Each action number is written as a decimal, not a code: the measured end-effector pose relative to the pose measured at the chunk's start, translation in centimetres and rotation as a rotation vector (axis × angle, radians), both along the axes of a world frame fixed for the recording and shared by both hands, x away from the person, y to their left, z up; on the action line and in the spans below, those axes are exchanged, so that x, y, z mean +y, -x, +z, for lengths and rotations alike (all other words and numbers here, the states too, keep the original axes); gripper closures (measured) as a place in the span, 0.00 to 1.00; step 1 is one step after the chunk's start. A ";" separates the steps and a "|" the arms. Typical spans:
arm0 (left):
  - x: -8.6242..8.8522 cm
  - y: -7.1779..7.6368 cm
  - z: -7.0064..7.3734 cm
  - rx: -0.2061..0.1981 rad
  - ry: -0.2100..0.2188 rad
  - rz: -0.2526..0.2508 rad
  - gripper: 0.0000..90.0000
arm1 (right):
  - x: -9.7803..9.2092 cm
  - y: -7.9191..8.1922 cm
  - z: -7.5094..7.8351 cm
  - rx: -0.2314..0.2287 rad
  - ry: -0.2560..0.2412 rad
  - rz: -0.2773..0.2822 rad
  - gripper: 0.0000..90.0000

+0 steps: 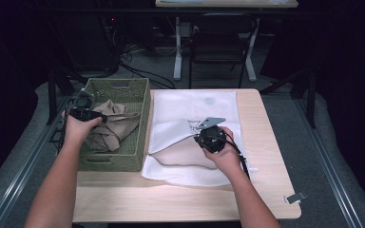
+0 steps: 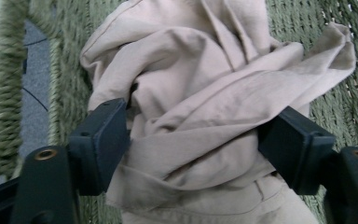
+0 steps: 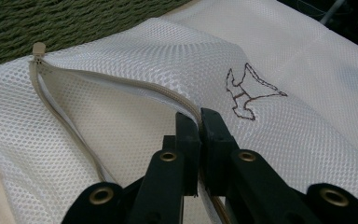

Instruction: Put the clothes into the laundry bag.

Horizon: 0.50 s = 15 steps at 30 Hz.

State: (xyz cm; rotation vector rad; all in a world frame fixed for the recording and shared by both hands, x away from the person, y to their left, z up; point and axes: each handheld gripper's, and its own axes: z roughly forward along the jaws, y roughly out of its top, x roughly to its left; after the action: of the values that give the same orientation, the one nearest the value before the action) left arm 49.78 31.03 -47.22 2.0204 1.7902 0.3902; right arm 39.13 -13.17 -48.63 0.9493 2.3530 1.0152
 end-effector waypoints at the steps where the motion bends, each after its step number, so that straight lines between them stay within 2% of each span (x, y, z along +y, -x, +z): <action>1: 0.2 0.0 -0.1 0.000 0.012 0.000 0.28 | 0.0 0.0 0.0 0.000 -0.001 0.000 0.97; 2: 0.2 0.0 -0.1 0.000 0.012 0.000 0.28 | 0.0 0.0 0.0 0.000 -0.001 0.000 0.97; 4: 0.4 -0.2 -0.3 0.011 0.045 -0.003 0.28 | 0.0 0.0 0.0 0.000 -0.001 -0.001 0.97; 12: 0.2 -0.8 -1.3 0.054 0.075 -0.019 0.27 | 0.0 0.0 -0.1 0.001 -0.001 0.000 0.97; 15: -0.1 -1.0 -1.6 0.059 0.079 -0.019 0.27 | 0.0 -0.1 -0.1 0.001 -0.002 0.001 0.97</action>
State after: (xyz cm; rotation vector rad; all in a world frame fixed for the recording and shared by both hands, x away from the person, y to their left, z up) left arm 50.80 30.92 -48.86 2.0119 1.7907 0.2528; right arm 39.19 -13.18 -48.70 0.9505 2.3540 1.0182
